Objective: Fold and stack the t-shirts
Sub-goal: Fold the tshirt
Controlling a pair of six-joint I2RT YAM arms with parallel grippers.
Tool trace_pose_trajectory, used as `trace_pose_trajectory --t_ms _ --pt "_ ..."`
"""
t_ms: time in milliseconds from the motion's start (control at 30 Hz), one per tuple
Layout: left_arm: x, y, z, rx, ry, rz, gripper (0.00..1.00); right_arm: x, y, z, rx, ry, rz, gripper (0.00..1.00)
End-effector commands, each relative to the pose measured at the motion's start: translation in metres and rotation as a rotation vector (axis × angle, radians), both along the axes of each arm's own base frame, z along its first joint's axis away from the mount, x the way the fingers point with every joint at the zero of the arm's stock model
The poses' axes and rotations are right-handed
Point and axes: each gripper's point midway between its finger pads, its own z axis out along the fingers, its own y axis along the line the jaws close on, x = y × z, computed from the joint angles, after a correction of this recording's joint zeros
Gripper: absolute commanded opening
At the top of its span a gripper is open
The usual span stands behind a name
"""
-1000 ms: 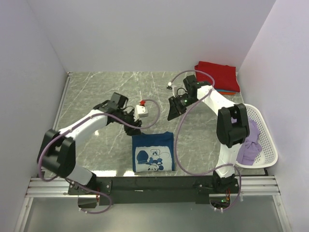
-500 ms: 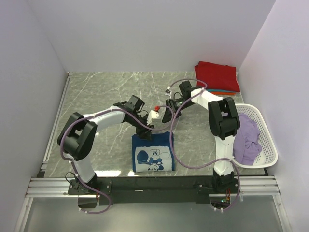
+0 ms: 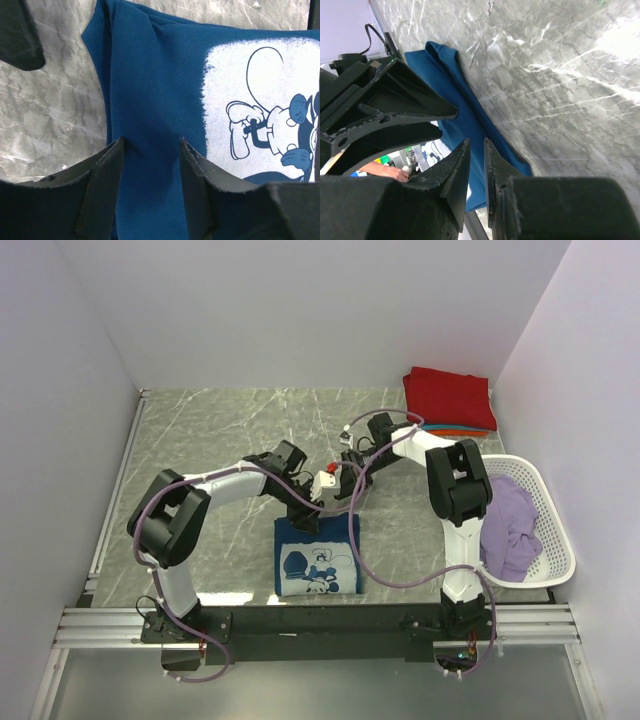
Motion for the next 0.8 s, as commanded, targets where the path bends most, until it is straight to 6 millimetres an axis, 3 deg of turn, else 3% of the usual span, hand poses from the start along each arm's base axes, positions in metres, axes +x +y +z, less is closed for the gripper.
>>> trace_pose_trajectory --t_ms 0,267,567,667,767 --pt "0.012 -0.01 0.023 -0.052 -0.055 -0.007 0.54 -0.006 0.006 0.002 0.029 -0.011 0.029 0.24" --pt "0.02 -0.014 0.025 -0.07 -0.027 -0.017 0.54 -0.012 0.01 -0.003 0.017 -0.02 0.054 0.24" --pt "0.005 -0.01 0.007 -0.035 0.075 -0.047 0.49 -0.012 0.01 -0.001 0.014 -0.027 0.056 0.24" --pt "0.003 -0.008 0.005 -0.029 0.085 -0.048 0.38 -0.012 0.01 -0.003 0.015 -0.023 0.054 0.24" --pt "0.0 -0.009 0.01 -0.041 0.081 -0.058 0.18 -0.012 0.014 -0.001 0.024 -0.019 0.056 0.24"
